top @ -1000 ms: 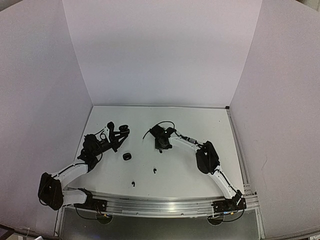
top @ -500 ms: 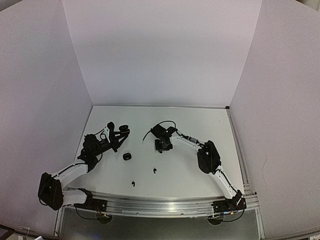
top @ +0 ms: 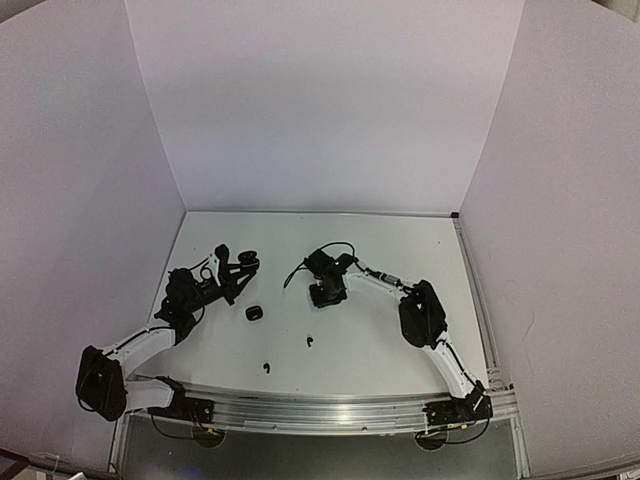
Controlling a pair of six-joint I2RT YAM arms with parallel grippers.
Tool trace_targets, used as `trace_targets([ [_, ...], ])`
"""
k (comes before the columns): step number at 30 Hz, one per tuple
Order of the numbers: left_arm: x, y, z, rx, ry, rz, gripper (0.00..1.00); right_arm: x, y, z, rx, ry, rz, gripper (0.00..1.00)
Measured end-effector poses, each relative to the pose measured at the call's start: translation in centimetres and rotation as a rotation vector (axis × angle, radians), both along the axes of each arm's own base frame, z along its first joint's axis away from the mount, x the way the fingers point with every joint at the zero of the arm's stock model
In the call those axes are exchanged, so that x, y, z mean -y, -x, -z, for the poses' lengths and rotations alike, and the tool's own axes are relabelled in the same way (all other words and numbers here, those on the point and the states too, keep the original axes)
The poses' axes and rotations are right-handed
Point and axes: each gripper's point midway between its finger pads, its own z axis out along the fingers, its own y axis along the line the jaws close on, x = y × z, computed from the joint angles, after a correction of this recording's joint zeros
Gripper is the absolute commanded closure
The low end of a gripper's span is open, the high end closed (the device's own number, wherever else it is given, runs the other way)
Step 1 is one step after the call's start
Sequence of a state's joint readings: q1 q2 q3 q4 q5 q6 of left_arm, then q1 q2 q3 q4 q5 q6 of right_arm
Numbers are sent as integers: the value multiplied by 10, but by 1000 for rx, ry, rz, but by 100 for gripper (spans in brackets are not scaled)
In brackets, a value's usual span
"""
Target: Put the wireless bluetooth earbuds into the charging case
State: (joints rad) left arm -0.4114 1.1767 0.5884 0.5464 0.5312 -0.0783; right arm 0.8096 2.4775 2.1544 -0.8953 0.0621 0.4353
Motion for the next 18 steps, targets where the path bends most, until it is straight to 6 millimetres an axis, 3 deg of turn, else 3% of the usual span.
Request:
trace_targets([
  [11,1,1,4,-18,-8,8,100,5,5,0,-16,1,7,72],
  [18,1,3,5,-23,-9,16,100,2,7,-2,-23,-14,-22,82],
])
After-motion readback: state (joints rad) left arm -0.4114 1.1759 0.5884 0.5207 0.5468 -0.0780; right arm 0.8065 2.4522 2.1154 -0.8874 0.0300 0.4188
